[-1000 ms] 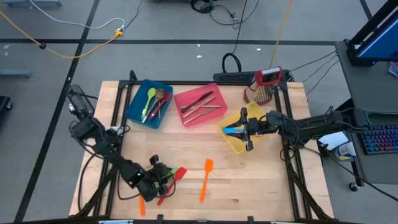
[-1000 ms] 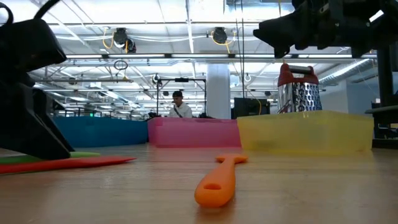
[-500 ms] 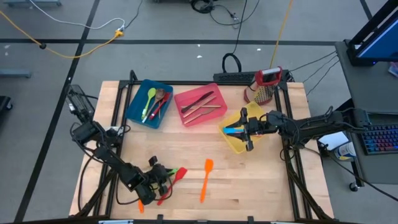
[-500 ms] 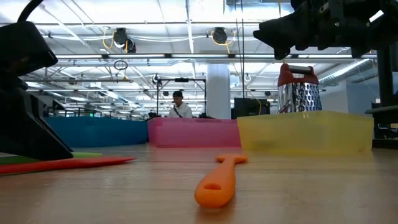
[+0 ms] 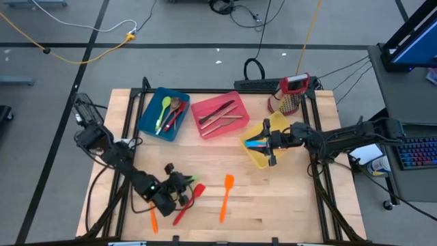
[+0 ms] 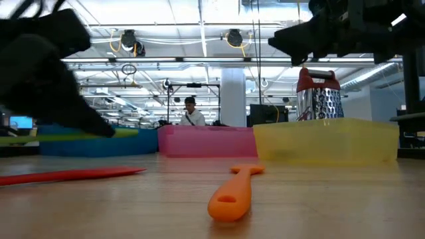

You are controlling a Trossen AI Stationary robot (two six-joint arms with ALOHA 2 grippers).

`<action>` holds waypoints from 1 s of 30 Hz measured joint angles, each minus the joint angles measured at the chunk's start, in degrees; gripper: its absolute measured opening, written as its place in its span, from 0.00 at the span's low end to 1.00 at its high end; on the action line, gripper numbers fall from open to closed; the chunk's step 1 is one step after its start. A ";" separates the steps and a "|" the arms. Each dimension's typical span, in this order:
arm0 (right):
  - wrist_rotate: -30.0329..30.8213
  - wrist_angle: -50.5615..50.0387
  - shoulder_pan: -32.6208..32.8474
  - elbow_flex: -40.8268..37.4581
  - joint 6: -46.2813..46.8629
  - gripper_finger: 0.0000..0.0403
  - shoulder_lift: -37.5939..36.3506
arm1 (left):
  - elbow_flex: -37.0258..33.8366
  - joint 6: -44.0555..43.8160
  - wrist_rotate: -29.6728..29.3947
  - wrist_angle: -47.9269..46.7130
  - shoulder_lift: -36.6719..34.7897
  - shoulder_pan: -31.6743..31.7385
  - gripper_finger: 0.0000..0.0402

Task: Pick & Place Kitchen Items
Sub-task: Put the green spatula into the yellow bin

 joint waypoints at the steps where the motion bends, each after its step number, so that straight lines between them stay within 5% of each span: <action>1: 0.00 0.64 0.00 0.00 0.00 0.32 1.01 | 0.01 1.76 -0.09 0.70 -0.63 0.89 0.13; 17: 0.05 12.21 0.00 0.00 11.93 0.32 19.14 | 0.03 40.39 -0.20 28.12 -6.25 12.93 0.14; 26: -0.13 20.29 0.32 2.52 13.42 0.32 26.94 | 0.05 59.95 6.28 50.21 -6.24 19.21 0.14; 30: -0.14 19.77 1.80 6.30 11.15 0.32 29.23 | 0.11 64.76 13.80 56.69 -6.25 22.34 0.14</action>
